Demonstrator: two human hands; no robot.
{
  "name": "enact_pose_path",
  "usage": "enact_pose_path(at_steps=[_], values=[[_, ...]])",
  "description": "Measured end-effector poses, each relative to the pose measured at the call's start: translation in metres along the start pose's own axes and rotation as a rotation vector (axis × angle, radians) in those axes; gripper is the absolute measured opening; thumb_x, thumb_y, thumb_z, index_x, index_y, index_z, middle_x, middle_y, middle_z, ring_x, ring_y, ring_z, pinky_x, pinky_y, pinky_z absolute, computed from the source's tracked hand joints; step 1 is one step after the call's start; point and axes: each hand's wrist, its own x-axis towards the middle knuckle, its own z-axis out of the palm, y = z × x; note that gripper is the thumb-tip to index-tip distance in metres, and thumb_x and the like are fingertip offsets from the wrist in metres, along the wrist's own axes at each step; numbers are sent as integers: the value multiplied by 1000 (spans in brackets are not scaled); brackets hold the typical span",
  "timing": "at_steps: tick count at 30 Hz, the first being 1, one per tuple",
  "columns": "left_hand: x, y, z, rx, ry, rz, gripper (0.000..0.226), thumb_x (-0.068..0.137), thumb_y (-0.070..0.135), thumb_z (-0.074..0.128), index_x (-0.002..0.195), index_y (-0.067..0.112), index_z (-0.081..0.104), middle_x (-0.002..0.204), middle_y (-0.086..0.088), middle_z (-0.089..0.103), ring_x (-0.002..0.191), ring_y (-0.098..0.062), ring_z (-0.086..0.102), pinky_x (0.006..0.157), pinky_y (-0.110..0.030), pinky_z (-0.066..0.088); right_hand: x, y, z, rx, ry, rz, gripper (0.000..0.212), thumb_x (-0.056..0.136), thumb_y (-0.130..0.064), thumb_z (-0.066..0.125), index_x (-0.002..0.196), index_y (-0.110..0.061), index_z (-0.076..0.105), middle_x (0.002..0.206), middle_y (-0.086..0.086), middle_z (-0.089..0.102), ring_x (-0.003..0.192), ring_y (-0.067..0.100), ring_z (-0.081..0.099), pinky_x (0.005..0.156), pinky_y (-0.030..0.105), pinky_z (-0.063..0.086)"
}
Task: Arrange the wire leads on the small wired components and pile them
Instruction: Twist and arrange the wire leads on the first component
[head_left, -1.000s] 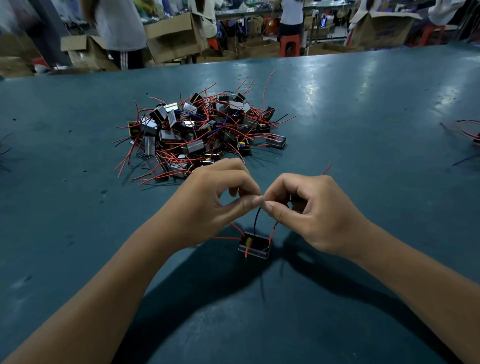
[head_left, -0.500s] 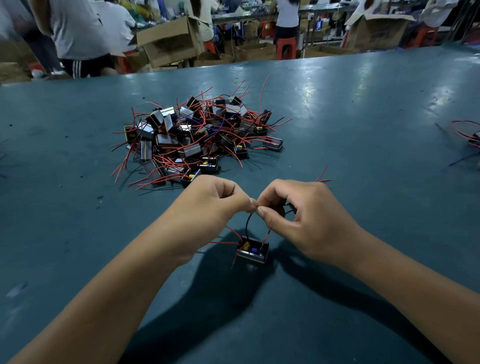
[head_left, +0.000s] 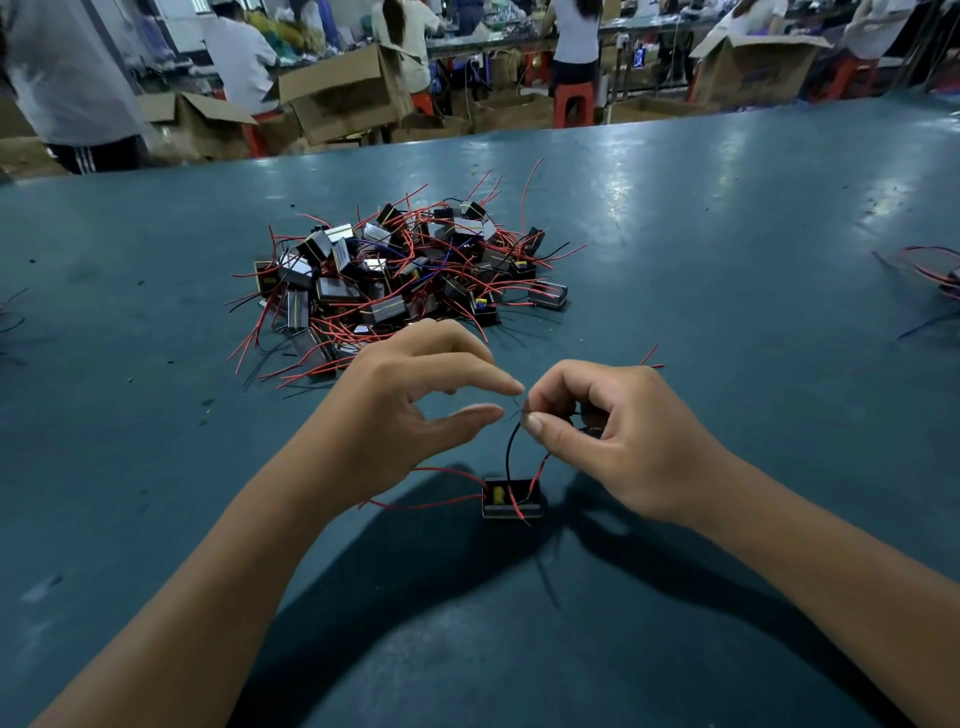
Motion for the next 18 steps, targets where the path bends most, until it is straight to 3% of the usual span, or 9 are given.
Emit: enact_pose_path(at_steps=[4,13,18], values=[[0,-1,4,20,22,52,14,84,16,80,98,16,80,95,1,66,87,-20,62,75,-36,50,0,-1,0,20,-14,-10,11,91,-13,70,84,-19,65,67,-23,57,55,-7,53,53,2,34],[0,-1,5,127,36,130,16,86,20,79,102,17,80,97,1,71,78,-21,56,70,-38,47,0,-2,2,15,-1,-26,19,91,-11,69,82,-26,61,61,-29,54,53,-8,51,50,1,30],[-1,-3,5,140,39,138,19,87,22,77,104,15,79,97,0,69,83,-23,60,73,-39,48,0,-2,2,5,-6,-25,19,91,-11,69,82,-26,61,64,-28,55,55,-7,52,52,1,31]])
